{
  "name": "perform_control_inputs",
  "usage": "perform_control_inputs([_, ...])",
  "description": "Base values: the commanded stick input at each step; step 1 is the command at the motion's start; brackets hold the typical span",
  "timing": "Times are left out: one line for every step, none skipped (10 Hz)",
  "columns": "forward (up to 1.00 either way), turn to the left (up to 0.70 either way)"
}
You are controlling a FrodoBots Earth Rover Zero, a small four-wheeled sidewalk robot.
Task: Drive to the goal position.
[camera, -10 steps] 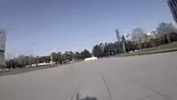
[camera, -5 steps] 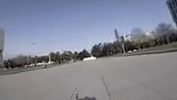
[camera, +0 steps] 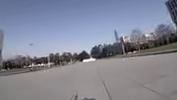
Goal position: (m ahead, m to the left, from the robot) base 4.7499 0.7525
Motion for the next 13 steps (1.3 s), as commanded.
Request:
perform_control_inputs([1.0,0.03])
perform_control_inputs([1.0,0.03])
perform_control_inputs([1.0,0.03])
perform_control_inputs([1.0,0.03])
perform_control_inputs([1.0,0.03])
perform_control_inputs([1.0,0.03])
perform_control_inputs([1.0,0.03])
perform_control_inputs([0.0,0.0])
perform_control_inputs([0.0,0.0])
perform_control_inputs([0.0,0.0])
perform_control_inputs([0.0,0.0])
perform_control_inputs([0.0,0.0])
perform_control_inputs([0.0,0.0])
